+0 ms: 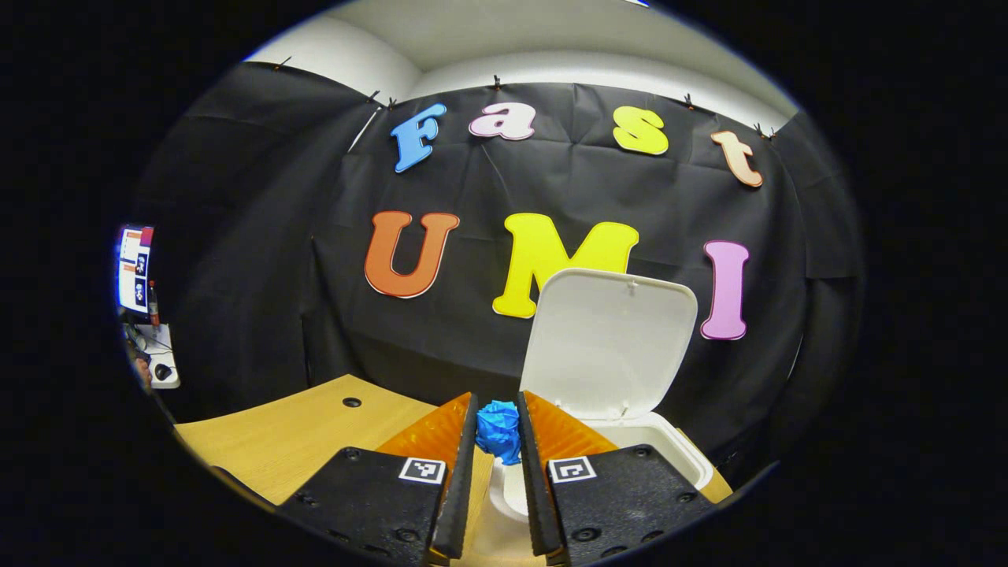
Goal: Press the lid of the desktop garbage bin to open it, pick up the crumpled paper on the desktop and throw it into the bin, then pick up the pop can on the desktop and drop it into the bin, and finally close the garbage bin lid.
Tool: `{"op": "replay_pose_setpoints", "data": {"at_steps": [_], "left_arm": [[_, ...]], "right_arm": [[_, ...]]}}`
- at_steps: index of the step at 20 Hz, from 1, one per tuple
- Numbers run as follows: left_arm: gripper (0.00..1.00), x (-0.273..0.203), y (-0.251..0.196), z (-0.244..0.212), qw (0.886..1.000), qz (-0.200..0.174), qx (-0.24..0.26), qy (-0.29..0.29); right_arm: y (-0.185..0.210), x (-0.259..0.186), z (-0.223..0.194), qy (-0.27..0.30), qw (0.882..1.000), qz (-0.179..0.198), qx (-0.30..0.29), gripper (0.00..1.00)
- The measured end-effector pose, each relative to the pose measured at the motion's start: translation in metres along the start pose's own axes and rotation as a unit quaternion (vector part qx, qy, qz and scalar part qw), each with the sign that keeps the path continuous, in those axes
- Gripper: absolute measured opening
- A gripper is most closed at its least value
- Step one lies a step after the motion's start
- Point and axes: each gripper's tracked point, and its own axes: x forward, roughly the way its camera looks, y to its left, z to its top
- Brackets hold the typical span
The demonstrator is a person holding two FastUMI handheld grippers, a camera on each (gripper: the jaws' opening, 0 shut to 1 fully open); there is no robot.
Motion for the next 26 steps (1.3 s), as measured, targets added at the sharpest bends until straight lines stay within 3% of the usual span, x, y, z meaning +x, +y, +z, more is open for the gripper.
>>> {"op": "replay_pose_setpoints", "data": {"at_steps": [3, 5, 6, 7, 17, 24, 26], "left_arm": [[0.36, 0.033, -0.003, -0.001, 0.998, 0.006, 0.067, -0.002], [0.37, 0.041, -0.016, -0.006, 0.995, -0.014, 0.097, 0.009], [0.29, 0.043, -0.025, -0.009, 0.994, -0.028, 0.101, 0.016], [0.39, 0.041, -0.038, -0.017, 0.994, -0.04, 0.102, 0.024], [0.39, 0.028, -0.085, -0.036, 0.991, -0.078, 0.095, 0.053], [0.39, 0.002, -0.127, -0.033, 0.982, -0.124, 0.136, 0.043], [0.53, -0.01, -0.137, -0.035, 0.979, -0.136, 0.144, 0.045]], "right_arm": [[-0.005, -0.001, 0.003, -0.005, 1.0, -0.002, 0.008, 0.78], [-0.01, 0.0, 0.004, -0.007, 1.0, -0.006, 0.01, 0.78], [-0.012, 0.0, 0.004, -0.007, 1.0, -0.006, 0.012, 0.78], [-0.016, 0.001, 0.004, -0.007, 1.0, -0.009, 0.019, 0.78], [-0.029, 0.002, 0.005, -0.003, 0.999, -0.023, 0.037, 0.78], [-0.034, 0.001, 0.007, -0.005, 0.999, -0.029, 0.035, 0.78], [-0.031, -0.001, 0.006, -0.006, 0.999, -0.03, 0.032, 0.78]]}}
